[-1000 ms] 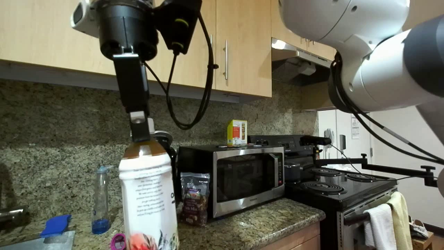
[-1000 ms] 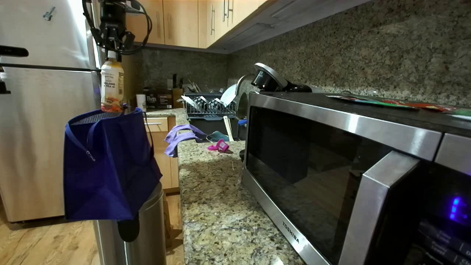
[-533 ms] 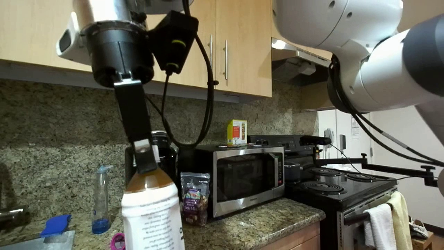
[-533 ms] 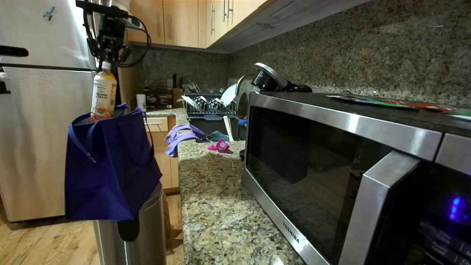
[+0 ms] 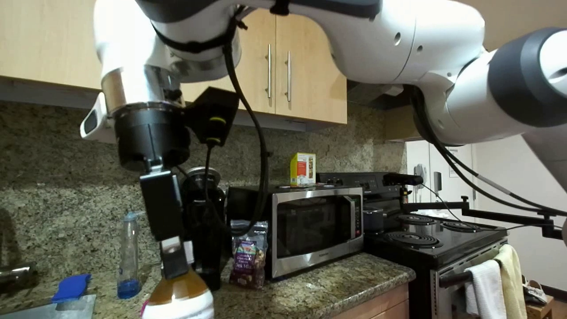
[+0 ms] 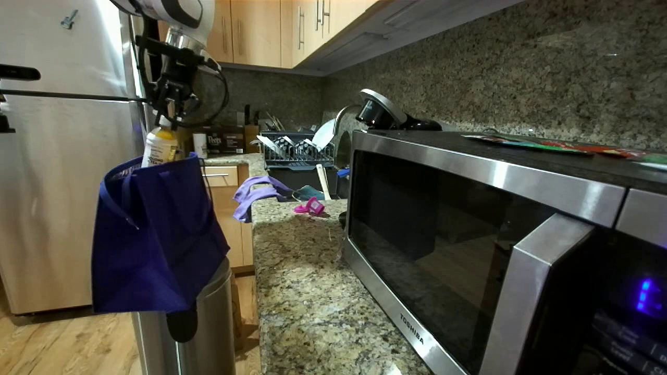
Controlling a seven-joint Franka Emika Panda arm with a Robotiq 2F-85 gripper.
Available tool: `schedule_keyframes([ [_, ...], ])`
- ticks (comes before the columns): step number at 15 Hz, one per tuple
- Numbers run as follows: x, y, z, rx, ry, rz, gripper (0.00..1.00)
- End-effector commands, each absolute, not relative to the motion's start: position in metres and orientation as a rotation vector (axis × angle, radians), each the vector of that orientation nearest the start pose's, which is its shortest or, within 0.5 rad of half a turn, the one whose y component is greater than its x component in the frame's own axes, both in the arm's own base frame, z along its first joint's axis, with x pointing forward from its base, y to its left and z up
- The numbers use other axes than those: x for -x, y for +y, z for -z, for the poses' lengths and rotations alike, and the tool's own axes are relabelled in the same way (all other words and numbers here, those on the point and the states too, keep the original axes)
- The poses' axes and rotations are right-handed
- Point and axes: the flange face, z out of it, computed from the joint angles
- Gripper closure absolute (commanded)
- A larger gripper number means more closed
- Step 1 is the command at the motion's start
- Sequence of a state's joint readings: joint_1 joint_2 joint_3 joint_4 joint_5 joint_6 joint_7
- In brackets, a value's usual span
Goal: Put the white and brown bottle in the blue bag
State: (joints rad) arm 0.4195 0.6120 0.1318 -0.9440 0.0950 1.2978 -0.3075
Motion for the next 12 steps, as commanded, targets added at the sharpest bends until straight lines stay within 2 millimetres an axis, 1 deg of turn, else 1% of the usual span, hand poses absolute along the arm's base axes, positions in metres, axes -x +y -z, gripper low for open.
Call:
schedule_keyframes([
  [1, -0.590, 0.349, -0.513, 2.647, -1.297, -0.286, 0.89],
  [3, -0.590, 0.356, -0.508, 2.649, -1.316, -0.236, 0.89],
  [6, -0.583, 0.353, -0.491, 2.706, -1.303, -0.284, 0.89],
  [9, -0.579, 0.343, -0.465, 2.777, -1.345, -0.315, 0.89],
  [12, -0.576, 0.340, -0.437, 2.820, -1.406, -0.275, 0.89],
])
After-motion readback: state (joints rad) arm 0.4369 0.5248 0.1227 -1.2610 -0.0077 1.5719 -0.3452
